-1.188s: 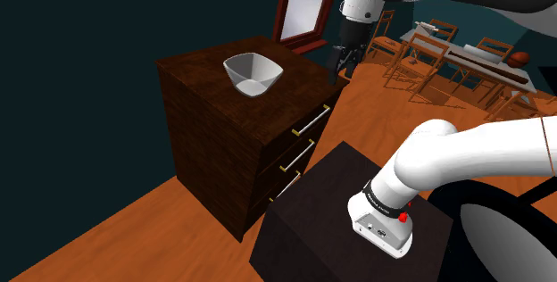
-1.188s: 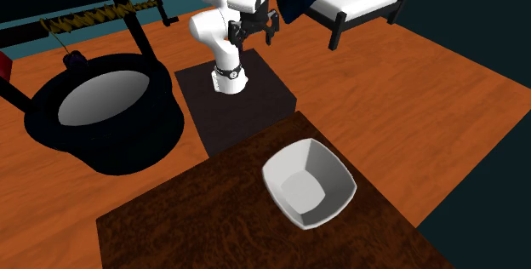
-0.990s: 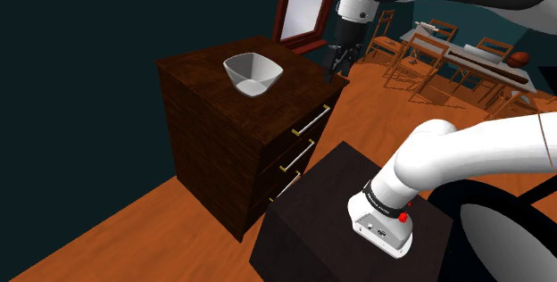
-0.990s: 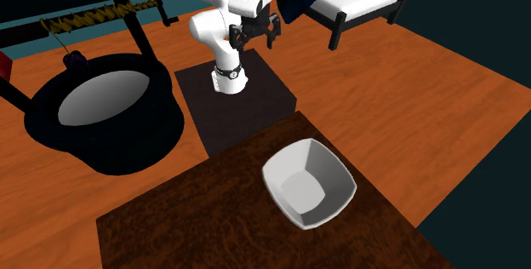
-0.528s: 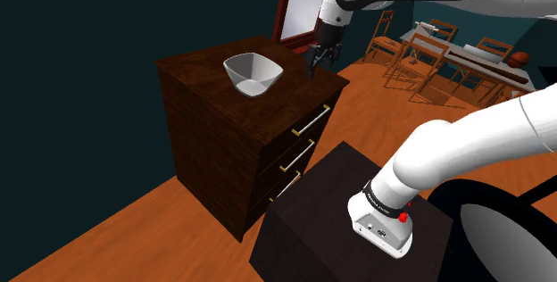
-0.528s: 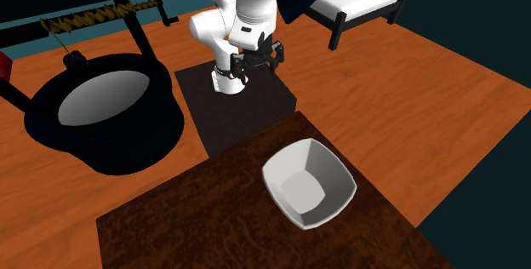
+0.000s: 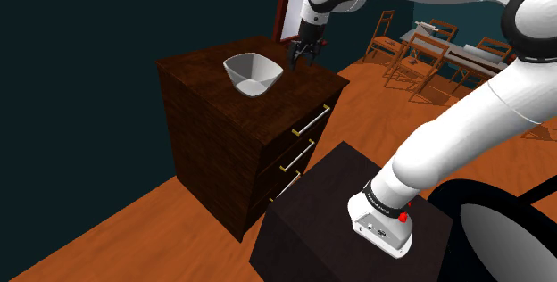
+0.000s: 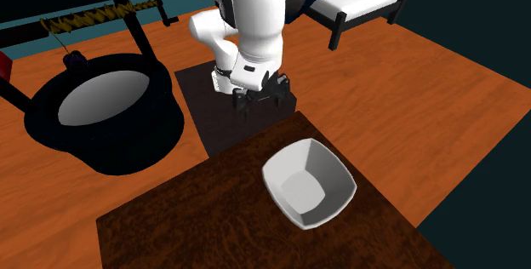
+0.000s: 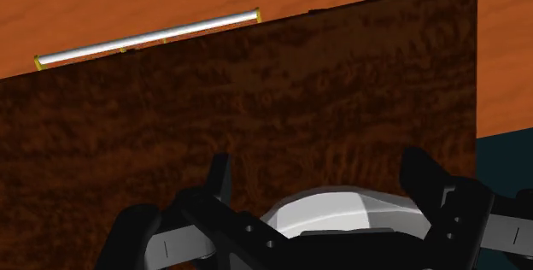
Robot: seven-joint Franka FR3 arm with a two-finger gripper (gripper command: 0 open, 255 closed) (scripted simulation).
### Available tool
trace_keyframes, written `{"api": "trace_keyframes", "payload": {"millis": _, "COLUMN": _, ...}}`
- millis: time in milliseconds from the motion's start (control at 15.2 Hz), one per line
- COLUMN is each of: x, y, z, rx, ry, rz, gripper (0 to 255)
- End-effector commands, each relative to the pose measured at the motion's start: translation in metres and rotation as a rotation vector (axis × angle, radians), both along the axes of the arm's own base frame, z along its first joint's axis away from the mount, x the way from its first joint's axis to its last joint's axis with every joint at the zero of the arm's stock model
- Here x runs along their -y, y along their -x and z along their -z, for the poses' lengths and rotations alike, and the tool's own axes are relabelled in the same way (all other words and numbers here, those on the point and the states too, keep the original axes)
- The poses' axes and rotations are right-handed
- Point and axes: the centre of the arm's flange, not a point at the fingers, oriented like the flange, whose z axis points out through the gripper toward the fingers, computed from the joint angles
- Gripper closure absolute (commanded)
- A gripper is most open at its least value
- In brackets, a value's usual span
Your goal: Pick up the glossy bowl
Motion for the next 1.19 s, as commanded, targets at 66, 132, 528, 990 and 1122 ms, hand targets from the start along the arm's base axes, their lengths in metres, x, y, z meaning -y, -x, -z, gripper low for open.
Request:
{"api": "trace_keyframes", "payload": {"millis": 66, "x": 0.014, "y": -0.032, "z": 0.01, "rx": 0.02, "ry": 0.005, "rz": 0.009, "gripper": 0}}
{"api": "trace_keyframes", "payload": {"millis": 132, "x": 0.018, "y": -0.043, "z": 0.014, "rx": 0.027, "ry": 0.006, "rz": 0.012, "gripper": 0}}
{"api": "trace_keyframes", "payload": {"millis": 528, "x": 0.047, "y": -0.107, "z": 0.033, "rx": 0.065, "ry": 0.014, "rz": 0.031, "gripper": 0}}
{"api": "trace_keyframes", "payload": {"millis": 990, "x": 0.065, "y": -0.147, "z": 0.059, "rx": 0.088, "ry": 0.019, "rz": 0.043, "gripper": 0}}
{"api": "trace_keyframes", "payload": {"millis": 1122, "x": 0.065, "y": -0.147, "z": 0.069, "rx": 0.088, "ry": 0.019, "rz": 0.043, "gripper": 0}}
